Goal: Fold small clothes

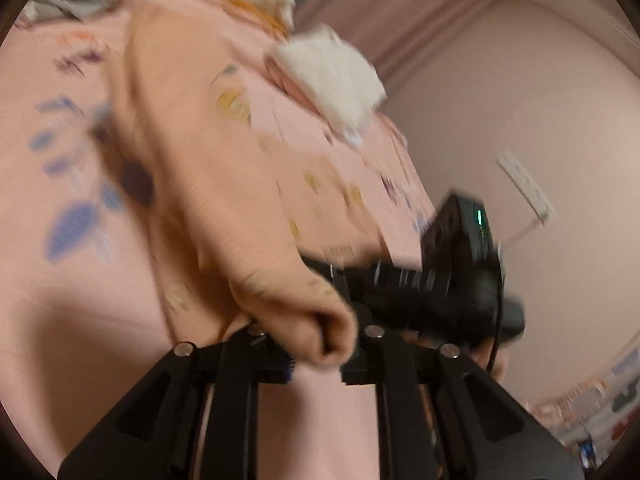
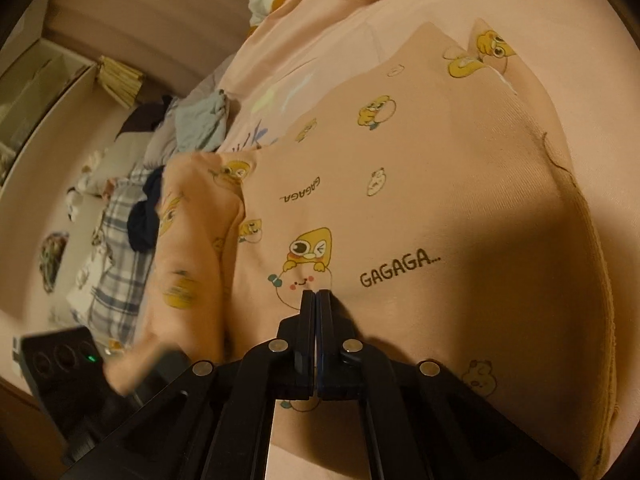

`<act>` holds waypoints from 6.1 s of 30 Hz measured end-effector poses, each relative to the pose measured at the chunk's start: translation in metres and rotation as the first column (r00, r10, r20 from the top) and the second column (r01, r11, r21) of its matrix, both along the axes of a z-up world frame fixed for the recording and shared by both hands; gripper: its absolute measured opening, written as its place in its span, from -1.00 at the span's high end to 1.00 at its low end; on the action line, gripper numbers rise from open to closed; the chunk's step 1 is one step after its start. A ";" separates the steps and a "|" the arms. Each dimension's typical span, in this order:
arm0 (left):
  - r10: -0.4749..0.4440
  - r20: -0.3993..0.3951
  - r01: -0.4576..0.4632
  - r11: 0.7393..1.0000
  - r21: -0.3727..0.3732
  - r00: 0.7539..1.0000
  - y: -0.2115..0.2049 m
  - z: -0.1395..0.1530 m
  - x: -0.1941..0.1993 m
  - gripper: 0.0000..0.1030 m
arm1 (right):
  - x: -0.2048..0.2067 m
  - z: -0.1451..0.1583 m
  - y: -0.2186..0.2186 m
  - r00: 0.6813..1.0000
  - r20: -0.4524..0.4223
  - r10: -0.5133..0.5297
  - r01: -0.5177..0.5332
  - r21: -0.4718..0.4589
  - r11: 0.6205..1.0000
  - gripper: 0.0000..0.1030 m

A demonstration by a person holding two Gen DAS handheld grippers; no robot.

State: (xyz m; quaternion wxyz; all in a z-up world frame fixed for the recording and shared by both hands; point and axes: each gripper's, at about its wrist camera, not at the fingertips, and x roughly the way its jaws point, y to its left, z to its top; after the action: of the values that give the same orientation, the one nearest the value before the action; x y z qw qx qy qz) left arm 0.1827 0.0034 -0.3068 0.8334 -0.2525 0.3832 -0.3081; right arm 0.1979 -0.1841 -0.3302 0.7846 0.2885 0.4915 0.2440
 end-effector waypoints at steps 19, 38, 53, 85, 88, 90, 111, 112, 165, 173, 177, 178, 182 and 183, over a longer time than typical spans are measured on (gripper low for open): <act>-0.031 0.156 0.000 0.982 0.191 0.987 0.000 0.036 -0.033 -0.28 | 0.003 0.015 -0.028 0.996 -0.015 -0.086 0.086 0.027 0.996 0.30; 0.177 0.052 -0.182 0.976 0.117 0.983 0.041 0.003 -0.028 -0.01 | -0.008 0.068 0.061 0.978 0.143 0.151 -0.108 -0.275 0.955 -0.01; 0.136 0.182 -0.209 0.849 0.484 0.974 -0.041 0.028 0.007 0.89 | -0.025 0.048 -0.085 0.977 0.100 -0.187 0.195 -0.076 0.978 0.00; 0.311 -0.093 -0.297 0.945 0.139 0.946 0.066 -0.003 -0.047 -0.07 | -0.021 0.035 -0.074 0.985 0.030 -0.169 0.171 -0.110 0.979 0.00; 0.366 -0.079 -0.356 0.927 0.119 0.927 0.075 -0.003 -0.034 -0.07 | -0.026 0.044 -0.070 0.987 0.055 -0.153 0.158 -0.098 0.983 0.00; 0.387 -0.099 -0.379 0.921 0.091 0.917 0.080 -0.002 -0.024 -0.07 | -0.031 0.052 -0.069 0.985 0.085 -0.149 0.156 -0.091 0.984 0.00; 0.454 0.182 -0.489 0.818 0.302 0.872 0.038 0.063 0.018 0.67 | -0.048 0.086 -0.070 0.940 0.276 -0.200 0.227 -0.070 0.971 0.25; 0.453 0.167 -0.482 0.831 0.277 0.876 0.038 0.064 0.019 0.67 | -0.050 0.087 -0.074 0.935 0.288 -0.208 0.233 -0.057 0.971 0.25; 0.283 -0.013 -0.261 0.901 0.348 0.959 0.043 0.009 -0.026 -0.24 | -0.007 0.071 -0.017 0.978 0.209 0.002 0.062 -0.300 0.952 -0.37; 0.250 0.044 -0.248 0.898 0.364 0.967 0.037 0.003 -0.028 -0.47 | -0.001 0.062 0.032 0.951 0.283 0.123 0.084 -0.622 0.779 -0.37; 0.238 0.039 -0.236 0.907 0.349 0.971 0.040 -0.001 -0.026 -0.54 | 0.009 0.049 0.055 0.943 0.250 0.219 0.049 -0.756 0.653 0.29; 0.237 0.038 -0.235 0.909 0.343 0.971 0.040 -0.001 -0.027 -0.55 | 0.012 0.050 0.054 0.943 0.249 0.223 0.040 -0.744 0.667 0.54; 0.230 0.037 -0.229 0.915 0.332 0.972 0.041 -0.001 -0.026 -0.60 | 0.025 0.064 0.014 0.961 0.257 0.098 0.061 -0.545 0.836 0.73; 0.230 0.039 -0.229 0.914 0.335 0.973 0.040 -0.001 -0.027 -0.60 | 0.026 0.065 0.006 0.963 0.257 0.080 0.061 -0.501 0.864 0.75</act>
State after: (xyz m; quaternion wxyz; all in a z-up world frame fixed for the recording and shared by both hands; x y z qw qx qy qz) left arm 0.1559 0.0432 -0.3078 0.8943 -0.1495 0.3986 -0.1380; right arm 0.2234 -0.1777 -0.2651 0.8907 0.0354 0.4285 0.1478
